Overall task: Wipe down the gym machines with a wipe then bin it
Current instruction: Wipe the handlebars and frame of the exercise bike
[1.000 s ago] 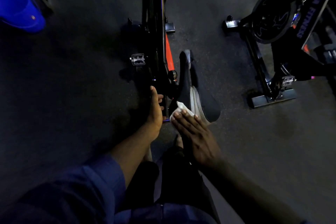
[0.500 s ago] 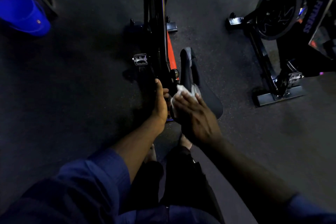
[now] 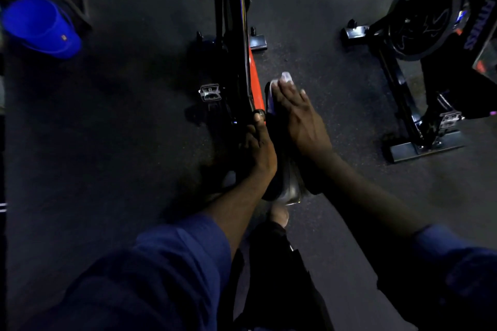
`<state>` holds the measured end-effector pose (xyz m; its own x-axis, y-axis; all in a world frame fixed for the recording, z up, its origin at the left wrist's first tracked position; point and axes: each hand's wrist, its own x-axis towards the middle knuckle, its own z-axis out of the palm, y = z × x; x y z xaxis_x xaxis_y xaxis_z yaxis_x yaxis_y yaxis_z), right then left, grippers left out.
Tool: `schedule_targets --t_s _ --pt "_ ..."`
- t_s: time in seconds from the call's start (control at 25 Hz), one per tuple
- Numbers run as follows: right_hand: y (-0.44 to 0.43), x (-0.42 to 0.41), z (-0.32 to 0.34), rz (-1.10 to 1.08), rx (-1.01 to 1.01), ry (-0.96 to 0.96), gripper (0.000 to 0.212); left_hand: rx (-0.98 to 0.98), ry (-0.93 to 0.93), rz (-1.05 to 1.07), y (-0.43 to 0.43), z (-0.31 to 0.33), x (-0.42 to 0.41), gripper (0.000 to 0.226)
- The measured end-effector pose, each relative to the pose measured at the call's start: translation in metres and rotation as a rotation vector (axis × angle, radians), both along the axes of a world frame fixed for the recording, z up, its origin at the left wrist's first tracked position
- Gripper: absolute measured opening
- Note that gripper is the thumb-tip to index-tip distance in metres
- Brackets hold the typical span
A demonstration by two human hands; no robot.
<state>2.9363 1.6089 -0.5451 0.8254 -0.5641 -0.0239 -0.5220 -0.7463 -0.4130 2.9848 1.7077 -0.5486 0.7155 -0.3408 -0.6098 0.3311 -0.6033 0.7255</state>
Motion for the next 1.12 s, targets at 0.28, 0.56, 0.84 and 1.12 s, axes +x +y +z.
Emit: schedule_targets --t_s 0.28,0.56,0.84,1.12 --pt "-0.003 -0.003 0.002 -0.04 0.121 -0.126 0.055 0.076 -0.101 -0.074 -0.005 0.002 0.0 0.058" --pt "-0.027 0.018 0.0 -0.009 0.101 -0.137 0.037 0.103 -0.103 -0.124 -0.005 0.004 0.001 0.068" --pt "-0.016 0.016 -0.006 -0.003 -0.004 -0.15 0.042 0.117 -0.08 -0.103 -0.006 -0.006 0.002 0.07" --pt "0.009 -0.016 0.004 -0.062 0.103 -0.18 0.043 0.085 -0.108 -0.031 -0.008 -0.006 0.001 0.057"
